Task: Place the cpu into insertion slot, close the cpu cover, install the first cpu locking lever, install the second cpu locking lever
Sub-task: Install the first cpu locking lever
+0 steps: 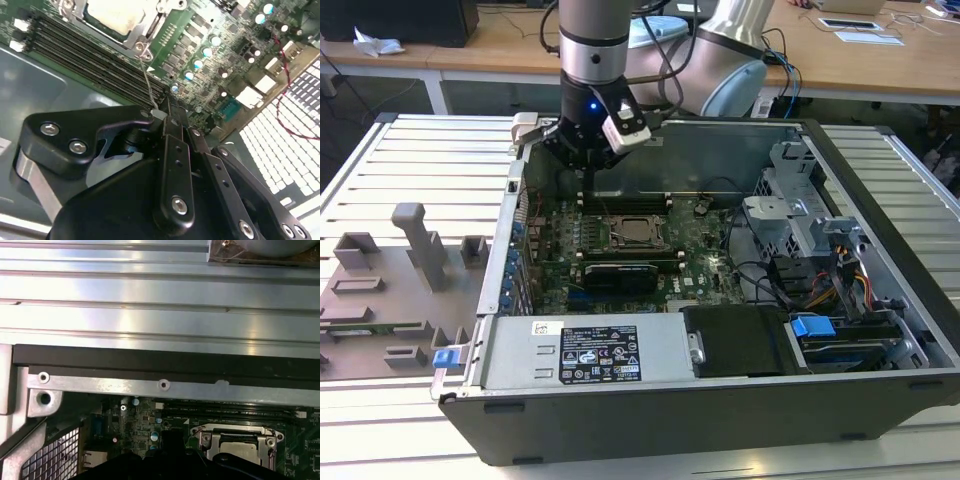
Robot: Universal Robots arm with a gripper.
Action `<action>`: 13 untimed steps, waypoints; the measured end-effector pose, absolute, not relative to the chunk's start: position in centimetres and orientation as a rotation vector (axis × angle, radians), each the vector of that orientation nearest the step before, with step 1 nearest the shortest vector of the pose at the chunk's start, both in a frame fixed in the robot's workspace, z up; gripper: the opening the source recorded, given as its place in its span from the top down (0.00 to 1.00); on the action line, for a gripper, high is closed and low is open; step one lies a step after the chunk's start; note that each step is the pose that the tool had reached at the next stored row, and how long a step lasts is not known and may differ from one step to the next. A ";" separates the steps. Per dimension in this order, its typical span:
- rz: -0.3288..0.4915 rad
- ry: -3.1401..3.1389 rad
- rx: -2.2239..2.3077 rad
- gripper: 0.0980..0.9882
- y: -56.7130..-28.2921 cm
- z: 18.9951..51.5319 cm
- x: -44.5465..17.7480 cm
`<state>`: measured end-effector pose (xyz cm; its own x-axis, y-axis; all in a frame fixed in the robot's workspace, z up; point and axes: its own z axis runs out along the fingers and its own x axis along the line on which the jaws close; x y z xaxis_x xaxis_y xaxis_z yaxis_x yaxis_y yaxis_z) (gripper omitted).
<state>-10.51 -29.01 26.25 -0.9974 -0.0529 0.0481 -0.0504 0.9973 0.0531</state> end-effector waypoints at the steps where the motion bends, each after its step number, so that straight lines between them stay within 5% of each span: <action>1: -0.080 -3.090 0.080 0.99 -29.0 26.2 -10.1; 13: -0.080 -3.089 0.080 0.99 -29.0 26.1 -6.9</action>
<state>-6.92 -29.00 26.06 -0.9974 -0.0529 0.0495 -0.0502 0.9973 0.0533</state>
